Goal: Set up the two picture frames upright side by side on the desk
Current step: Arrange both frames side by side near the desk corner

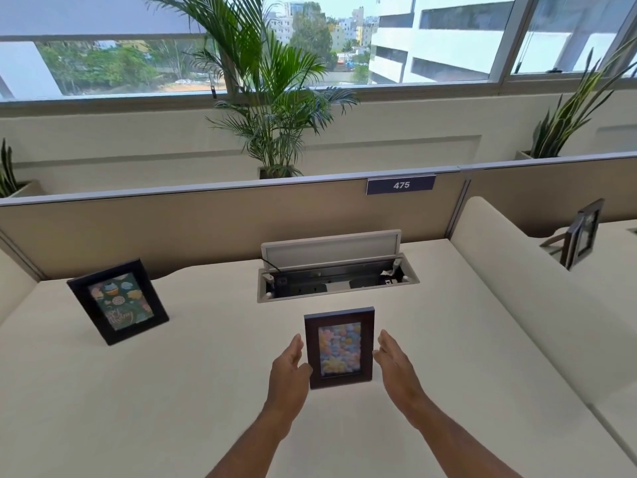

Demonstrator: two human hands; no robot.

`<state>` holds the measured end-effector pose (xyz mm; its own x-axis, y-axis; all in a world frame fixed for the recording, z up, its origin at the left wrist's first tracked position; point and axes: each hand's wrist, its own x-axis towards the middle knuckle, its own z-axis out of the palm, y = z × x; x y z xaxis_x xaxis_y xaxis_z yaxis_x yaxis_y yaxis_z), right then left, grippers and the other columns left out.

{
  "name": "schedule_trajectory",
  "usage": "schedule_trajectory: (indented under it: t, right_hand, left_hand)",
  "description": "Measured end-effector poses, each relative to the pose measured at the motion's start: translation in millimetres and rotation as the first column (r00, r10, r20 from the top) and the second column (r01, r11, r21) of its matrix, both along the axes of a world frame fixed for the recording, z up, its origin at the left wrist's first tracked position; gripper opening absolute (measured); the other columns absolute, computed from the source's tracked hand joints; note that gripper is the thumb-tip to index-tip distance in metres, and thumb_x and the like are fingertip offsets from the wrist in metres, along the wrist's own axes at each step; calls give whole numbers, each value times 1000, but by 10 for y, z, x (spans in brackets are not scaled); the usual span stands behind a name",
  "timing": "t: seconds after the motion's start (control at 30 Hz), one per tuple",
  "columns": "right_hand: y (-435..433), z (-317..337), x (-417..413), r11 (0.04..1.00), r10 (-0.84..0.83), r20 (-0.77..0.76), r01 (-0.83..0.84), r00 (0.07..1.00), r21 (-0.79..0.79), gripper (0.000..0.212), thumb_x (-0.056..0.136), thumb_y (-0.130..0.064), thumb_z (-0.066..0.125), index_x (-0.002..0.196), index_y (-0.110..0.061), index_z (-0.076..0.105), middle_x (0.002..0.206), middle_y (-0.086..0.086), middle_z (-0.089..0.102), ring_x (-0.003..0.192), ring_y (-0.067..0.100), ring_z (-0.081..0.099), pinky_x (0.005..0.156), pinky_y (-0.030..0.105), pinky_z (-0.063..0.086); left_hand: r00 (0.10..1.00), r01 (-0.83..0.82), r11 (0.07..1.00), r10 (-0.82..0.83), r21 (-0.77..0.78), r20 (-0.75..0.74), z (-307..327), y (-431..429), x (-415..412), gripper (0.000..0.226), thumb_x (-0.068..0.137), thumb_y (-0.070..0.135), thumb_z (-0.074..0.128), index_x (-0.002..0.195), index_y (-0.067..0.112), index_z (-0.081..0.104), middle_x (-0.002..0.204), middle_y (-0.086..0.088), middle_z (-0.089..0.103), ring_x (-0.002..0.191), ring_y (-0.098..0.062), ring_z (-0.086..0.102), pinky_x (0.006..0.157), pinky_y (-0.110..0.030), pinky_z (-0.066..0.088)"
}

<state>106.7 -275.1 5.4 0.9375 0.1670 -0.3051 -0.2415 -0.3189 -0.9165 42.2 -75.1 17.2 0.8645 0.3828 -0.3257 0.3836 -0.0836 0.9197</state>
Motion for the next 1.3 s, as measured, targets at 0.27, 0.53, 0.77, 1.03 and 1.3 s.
schedule_trajectory:
  t: [0.27,0.53,0.77,1.03,1.3]
  right_hand:
    - [-1,-299,-148,999,50,-73,-51,996,-14,51,105,-17,44,153,-34,42,155,-6,51,143,15,46,117,35,41]
    - [94,-271,-208,993,110,-42,-112,993,-27,57,102,-6,42,146,-41,48,135,-17,63,127,3,56,99,19,45]
    - [445,-242,-173,987,154,-33,-155,988,-39,57,102,-4,43,140,-46,45,134,-17,62,128,7,56,100,22,46]
    - [1266,-158,19,961,275,6,-275,961,-26,49,106,-10,41,142,-45,43,133,-15,60,127,9,55,101,21,45]
    - [2227,-44,336,926,378,36,-377,925,-34,49,108,-16,40,154,-34,38,145,-8,56,138,18,52,111,38,47]
  left_hand:
    - [996,84,996,-84,-8,-30,-149,-152,-103,72,98,-13,47,132,49,60,131,15,71,129,-8,61,105,-26,55]
    - [984,176,984,-176,-11,-38,-130,-144,-174,86,93,-19,43,157,39,34,145,6,59,137,-17,52,120,-41,47]
    - [992,118,993,-117,-17,40,11,91,-166,48,110,4,43,137,43,42,131,17,63,120,2,59,85,-10,57]
    - [999,-22,1000,22,-8,26,112,786,-134,58,106,-6,45,141,40,39,126,17,61,116,-1,59,112,-40,54]
    - [992,-127,991,127,35,-4,106,1601,20,82,98,-17,47,162,32,30,150,3,54,137,-18,49,120,-49,46]
